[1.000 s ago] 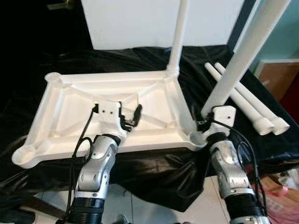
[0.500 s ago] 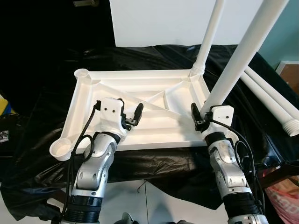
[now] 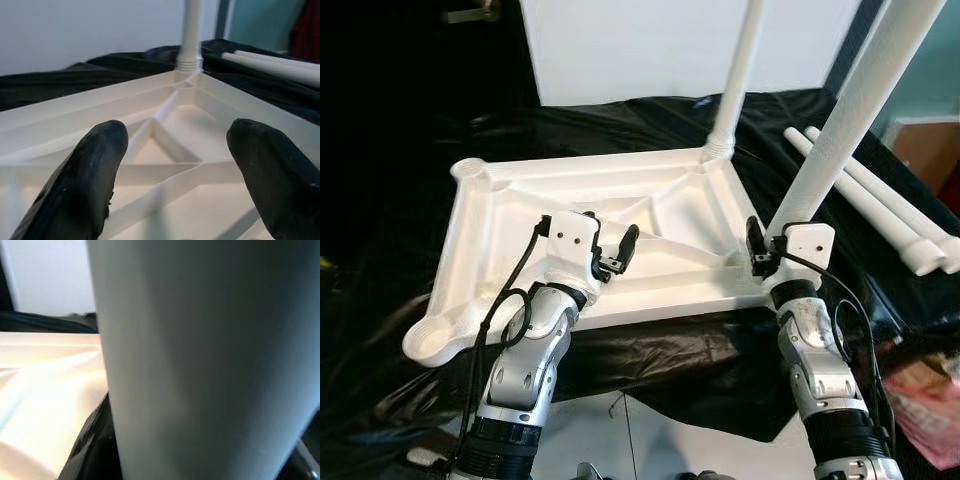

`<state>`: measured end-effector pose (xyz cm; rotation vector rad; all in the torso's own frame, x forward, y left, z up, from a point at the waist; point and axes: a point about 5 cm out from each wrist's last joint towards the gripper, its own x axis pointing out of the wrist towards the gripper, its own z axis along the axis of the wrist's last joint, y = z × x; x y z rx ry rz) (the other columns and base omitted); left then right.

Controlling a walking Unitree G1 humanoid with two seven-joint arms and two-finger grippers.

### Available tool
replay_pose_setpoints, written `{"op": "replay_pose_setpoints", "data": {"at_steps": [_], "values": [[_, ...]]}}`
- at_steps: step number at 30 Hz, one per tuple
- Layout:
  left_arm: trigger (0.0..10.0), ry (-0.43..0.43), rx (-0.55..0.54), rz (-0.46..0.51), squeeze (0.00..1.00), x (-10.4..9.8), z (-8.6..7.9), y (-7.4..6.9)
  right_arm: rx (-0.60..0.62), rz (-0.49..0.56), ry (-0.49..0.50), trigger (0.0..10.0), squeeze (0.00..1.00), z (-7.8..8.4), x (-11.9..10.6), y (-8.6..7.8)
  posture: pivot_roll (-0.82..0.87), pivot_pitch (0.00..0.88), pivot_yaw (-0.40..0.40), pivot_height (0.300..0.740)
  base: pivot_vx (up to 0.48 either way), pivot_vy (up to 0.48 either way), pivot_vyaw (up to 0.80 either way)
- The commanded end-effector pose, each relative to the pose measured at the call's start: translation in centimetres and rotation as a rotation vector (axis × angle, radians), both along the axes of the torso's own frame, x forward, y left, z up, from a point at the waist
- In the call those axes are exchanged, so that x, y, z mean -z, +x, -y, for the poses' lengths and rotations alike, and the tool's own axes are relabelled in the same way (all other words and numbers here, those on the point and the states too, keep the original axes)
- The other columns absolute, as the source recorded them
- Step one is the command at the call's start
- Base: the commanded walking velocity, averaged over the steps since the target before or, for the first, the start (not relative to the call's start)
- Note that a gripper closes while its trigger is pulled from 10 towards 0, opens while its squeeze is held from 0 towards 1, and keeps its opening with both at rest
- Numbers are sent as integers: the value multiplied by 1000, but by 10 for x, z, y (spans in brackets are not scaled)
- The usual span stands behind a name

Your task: Building children table

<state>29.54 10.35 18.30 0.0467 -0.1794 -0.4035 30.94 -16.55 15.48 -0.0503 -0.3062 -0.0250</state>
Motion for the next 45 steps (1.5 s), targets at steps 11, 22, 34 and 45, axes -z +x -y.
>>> {"op": "replay_pose_setpoints", "data": {"at_steps": [11, 22, 34, 45], "values": [[10000, 2, 64, 0, 0, 1, 4, -3, -4, 25, -10, 10000, 0, -2, -5, -1, -13, 85, -36, 740, 0, 0, -480], [10000, 31, 95, 29, 0, 0, 9, -7, -27, 33, -24, 10000, 0, -5, -5, -3, -17, 71, -37, 740, 0, -239, 0], [10000, -28, 92, 5, 0, 0, 6, -5, -67, 30, -25, 10000, 0, -9, -4, -3, -16, 60, -33, 740, 0, -120, 0], [10000, -75, 85, -24, 0, 0, 1, -6, -105, 25, -23, 10000, 0, -14, -3, -4, -11, 63, -30, 740, 0, 0, 0]]}}
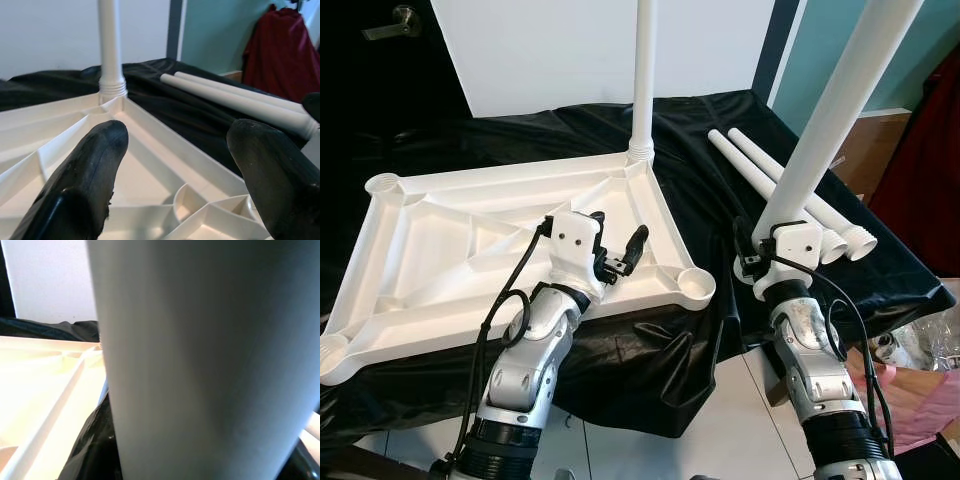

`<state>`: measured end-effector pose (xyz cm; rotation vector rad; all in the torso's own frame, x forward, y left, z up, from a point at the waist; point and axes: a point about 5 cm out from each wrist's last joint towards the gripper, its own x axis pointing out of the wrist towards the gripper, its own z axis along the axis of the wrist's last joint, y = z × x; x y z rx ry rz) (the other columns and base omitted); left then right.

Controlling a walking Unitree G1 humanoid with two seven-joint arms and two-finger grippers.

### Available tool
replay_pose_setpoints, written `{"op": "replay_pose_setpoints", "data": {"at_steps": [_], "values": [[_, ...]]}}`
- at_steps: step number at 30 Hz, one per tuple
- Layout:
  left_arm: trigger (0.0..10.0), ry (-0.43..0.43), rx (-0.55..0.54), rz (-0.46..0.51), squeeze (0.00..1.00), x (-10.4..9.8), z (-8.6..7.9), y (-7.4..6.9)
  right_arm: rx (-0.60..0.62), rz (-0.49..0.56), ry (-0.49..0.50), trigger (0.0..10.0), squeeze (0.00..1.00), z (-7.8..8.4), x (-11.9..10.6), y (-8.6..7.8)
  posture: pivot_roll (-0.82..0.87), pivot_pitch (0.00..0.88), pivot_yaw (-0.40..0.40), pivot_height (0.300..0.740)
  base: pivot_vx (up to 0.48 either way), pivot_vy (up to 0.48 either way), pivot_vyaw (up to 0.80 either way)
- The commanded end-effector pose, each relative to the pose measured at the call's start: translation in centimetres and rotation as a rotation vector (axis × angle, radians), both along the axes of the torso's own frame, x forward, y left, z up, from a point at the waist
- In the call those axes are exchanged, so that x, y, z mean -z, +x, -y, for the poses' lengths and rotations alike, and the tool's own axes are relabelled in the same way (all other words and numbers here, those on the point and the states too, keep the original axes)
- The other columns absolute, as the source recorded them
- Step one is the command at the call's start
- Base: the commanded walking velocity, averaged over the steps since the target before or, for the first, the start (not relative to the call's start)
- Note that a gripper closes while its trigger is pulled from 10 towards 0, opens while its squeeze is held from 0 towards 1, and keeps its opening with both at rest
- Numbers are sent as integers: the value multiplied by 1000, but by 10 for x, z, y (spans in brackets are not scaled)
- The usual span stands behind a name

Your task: Building children table

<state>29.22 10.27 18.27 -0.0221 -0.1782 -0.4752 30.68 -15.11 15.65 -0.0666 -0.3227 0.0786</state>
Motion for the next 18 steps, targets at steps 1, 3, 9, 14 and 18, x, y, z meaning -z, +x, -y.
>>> {"op": "replay_pose_setpoints", "data": {"at_steps": [1, 3, 9, 14, 18], "values": [[10000, -15, 8, -9, 0, -1, 0, -2, -5, 11, 10, 10000, 0, 0, -1, -1, -11, 63, -30, 740, 0, 0, 0], [10000, -10, 11, -11, 0, 0, 0, -3, -7, 10, 12, 10000, 0, -1, -1, -2, -10, 64, -29, 740, 0, 0, 0], [10000, -7, 17, -18, 0, 1, -1, -3, -11, 3, 14, 10000, 0, -2, 1, -3, -7, 69, -28, 740, 0, 476, 0], [10000, -10, 20, -21, 0, 1, -1, -4, -10, 1, 18, 10000, 0, -2, 2, -3, -5, 70, -26, 740, 0, 474, 0], [10000, 8, 26, -15, 0, 0, 0, -5, -9, -1, 20, 10000, 0, -2, 3, -3, -3, 71, -25, 740, 0, 0, 0]]}}
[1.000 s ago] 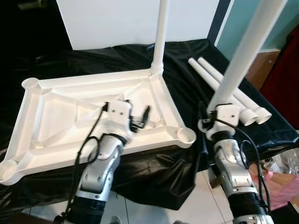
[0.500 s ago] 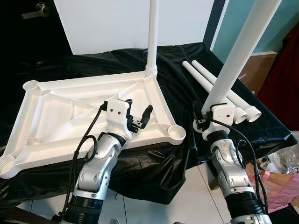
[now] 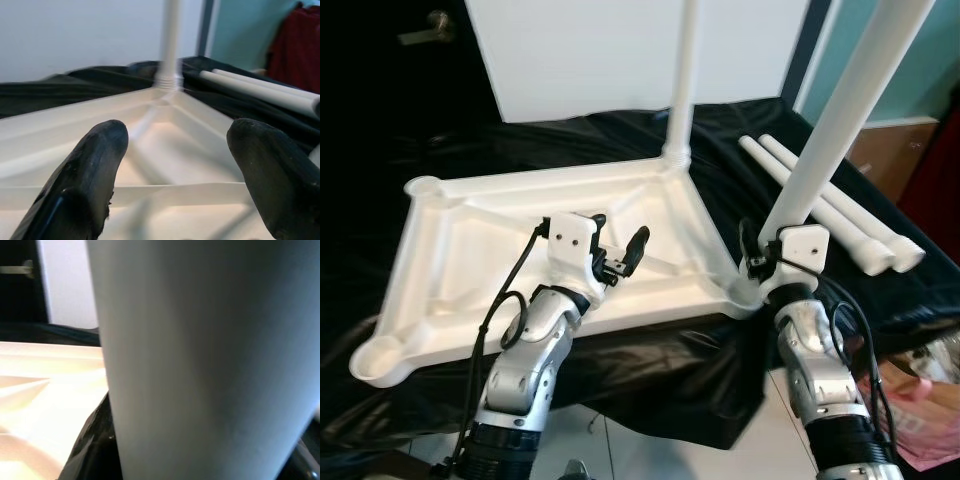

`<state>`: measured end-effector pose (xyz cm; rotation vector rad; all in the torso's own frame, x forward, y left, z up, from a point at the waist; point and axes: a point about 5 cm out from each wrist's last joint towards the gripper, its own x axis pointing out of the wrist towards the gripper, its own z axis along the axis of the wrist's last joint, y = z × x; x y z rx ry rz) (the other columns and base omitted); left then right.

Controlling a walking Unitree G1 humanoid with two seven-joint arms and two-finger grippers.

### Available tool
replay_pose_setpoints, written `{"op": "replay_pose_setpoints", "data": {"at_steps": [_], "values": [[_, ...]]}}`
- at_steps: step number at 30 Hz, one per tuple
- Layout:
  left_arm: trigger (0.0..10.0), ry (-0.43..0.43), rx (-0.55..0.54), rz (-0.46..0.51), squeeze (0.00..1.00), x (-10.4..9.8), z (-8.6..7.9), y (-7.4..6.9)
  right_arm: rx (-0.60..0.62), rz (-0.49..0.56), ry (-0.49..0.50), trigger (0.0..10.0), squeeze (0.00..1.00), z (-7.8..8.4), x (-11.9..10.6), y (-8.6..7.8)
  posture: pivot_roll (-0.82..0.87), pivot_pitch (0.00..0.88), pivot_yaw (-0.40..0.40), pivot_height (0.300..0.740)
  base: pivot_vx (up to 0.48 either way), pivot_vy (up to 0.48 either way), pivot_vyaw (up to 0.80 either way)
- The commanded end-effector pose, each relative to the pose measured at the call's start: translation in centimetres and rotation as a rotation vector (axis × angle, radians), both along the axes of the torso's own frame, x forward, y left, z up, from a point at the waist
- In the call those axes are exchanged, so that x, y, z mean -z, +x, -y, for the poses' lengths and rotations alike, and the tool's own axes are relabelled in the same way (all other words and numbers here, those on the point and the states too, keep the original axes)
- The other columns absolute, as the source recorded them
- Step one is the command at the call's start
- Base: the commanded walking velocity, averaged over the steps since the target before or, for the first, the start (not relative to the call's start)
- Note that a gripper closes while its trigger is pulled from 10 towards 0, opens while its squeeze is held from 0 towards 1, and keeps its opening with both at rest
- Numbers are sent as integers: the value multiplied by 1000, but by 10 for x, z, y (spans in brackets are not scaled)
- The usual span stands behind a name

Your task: Building children table

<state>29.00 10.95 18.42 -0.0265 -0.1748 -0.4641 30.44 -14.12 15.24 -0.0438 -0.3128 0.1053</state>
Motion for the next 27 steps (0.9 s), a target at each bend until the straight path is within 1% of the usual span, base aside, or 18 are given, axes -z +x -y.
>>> {"op": "replay_pose_setpoints", "data": {"at_steps": [1, 3, 7, 9, 11, 13, 14, 17, 18, 20, 21, 23, 27], "values": [[10000, 12, 37, -10, 0, 2, 7, -2, 21, 10, 2, 10000, 0, 8, -1, -1, -3, 71, -25, 740, 0, 0, 0], [10000, 43, 53, 0, 0, 2, 10, -4, 22, 8, 3, 10000, 0, 8, 0, -1, -2, 74, -23, 740, 0, 0, 0], [10000, 56, 79, -3, 0, 2, 12, -6, 26, 4, 3, 10000, 0, 8, 2, -2, -1, 78, -22, 740, 0, 0, 0], [10000, 76, 131, -6, 0, 3, 17, -9, 33, -1, 1, 10000, 0, 9, 3, -2, 1, 81, -22, 740, 0, 0, 0], [10000, 83, 140, -6, 0, 3, 18, -10, 34, -2, 1, 10000, 0, 9, 3, -2, 1, 81, -22, 740, 0, 0, 0], [10000, 96, 185, -6, 0, 3, 21, -13, 37, -3, 0, 10000, 0, 10, 4, -2, 1, 82, -22, 740, 0, 0, 0], [10000, 96, 185, -6, 0, 3, 21, -13, 37, -3, 0, 10000, 0, 10, 4, -2, 1, 82, -22, 740, 0, 0, 0], [10000, 154, 324, -19, 0, 9, 31, -26, 37, -7, 4, 10000, 0, 10, 4, -1, 2, 83, -21, 740, 0, 0, 0], [10000, 154, 324, -19, 0, 9, 31, -26, 37, -7, 4, 10000, 0, 10, 4, -1, 2, 83, -21, 740, 0, 0, 0], [10000, 179, 387, -38, 0, 13, 35, -31, 35, -6, 7, 10000, 0, 10, 3, 0, 3, 84, -19, 740, 0, 0, 0], [10000, 179, 387, -38, 0, 13, 35, -31, 35, -6, 7, 10000, 0, 10, 3, 0, 3, 84, -19, 740, 0, 0, 0], [10000, 195, 431, -57, 0, 14, 38, -35, 32, -1, 4, 10000, 0, 10, 2, 1, 3, 85, -20, 740, 0, 0, 0], [10000, 204, 471, -68, 0, 15, 40, -40, 28, 3, 2, 10000, 0, 11, 1, 1, 4, 87, -22, 740, 0, 0, 0]]}}
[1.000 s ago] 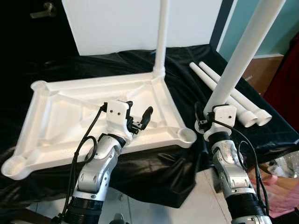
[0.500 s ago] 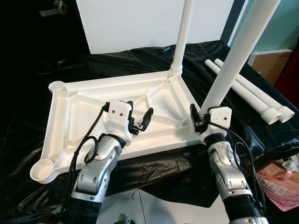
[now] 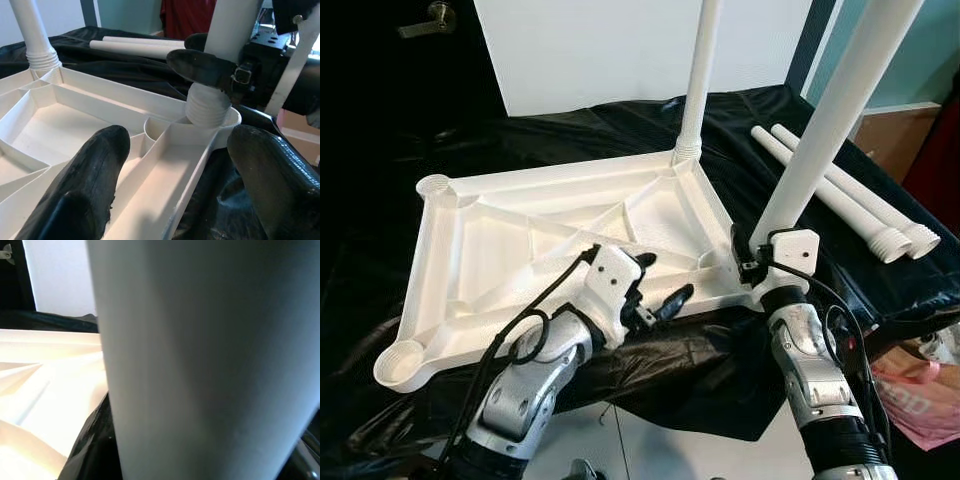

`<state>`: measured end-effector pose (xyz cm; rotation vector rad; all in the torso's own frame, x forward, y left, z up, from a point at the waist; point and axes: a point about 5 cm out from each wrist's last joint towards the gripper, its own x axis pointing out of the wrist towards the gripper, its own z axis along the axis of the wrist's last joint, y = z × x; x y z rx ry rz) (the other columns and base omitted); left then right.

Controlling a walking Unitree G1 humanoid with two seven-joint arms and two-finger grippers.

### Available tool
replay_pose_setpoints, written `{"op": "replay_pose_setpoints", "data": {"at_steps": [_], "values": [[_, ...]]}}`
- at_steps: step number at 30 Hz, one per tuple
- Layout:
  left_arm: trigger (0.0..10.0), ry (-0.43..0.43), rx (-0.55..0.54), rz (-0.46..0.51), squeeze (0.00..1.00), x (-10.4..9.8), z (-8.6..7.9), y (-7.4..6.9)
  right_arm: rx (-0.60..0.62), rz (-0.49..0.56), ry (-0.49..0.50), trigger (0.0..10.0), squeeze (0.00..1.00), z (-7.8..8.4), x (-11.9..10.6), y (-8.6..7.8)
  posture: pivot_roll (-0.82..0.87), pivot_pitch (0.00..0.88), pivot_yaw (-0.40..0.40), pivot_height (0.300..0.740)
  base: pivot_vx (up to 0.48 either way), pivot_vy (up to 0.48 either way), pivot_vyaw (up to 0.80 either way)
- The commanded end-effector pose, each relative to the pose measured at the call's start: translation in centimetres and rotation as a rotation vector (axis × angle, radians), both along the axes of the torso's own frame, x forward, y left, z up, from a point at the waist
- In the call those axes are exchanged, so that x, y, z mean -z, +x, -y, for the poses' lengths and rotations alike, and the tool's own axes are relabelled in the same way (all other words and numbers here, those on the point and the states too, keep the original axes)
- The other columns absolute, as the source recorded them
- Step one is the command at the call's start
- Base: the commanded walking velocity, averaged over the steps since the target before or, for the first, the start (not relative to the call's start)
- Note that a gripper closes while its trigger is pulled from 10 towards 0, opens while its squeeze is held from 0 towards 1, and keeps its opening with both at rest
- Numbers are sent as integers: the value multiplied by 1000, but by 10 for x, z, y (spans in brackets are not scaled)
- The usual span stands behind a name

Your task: Building children table

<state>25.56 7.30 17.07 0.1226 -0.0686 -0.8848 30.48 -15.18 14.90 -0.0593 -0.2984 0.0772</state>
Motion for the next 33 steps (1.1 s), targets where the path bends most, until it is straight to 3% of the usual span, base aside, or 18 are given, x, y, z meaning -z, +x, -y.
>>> {"op": "replay_pose_setpoints", "data": {"at_steps": [1, 9, 22, 26, 28, 33], "values": [[10000, 22, 74, -11, 0, 1, 4, -7, -8, 10, 18, 10000, 0, 0, -1, 1, 5, 87, -23, 740, 0, 0, 0], [10000, 74, 122, -16, 0, 4, 5, -13, -12, -59, 68, 10000, 0, 2, 18, -6, 6, 91, -24, 740, 0, 0, 0], [10000, 72, 109, -30, 0, 2, 6, -11, 144, -151, 215, 10000, 0, 33, 32, -3, 2, 85, -17, 740, 0, 0, 0], [10000, 74, 112, -31, 0, 3, 7, -11, 57, -131, 96, 10000, 0, 24, 32, -6, -5, 79, -13, 740, 0, 0, 0], [10000, 75, 115, -32, 0, 3, 8, -11, -22, -118, -19, 10000, 0, 15, 35, -10, -8, 75, -13, 740, 0, 0, 0], [10000, 73, 116, -31, 0, 3, 9, -10, -64, -133, -80, 10000, 0, 11, 43, -14, -8, 73, -13, 740, 0, 0, 0]]}}
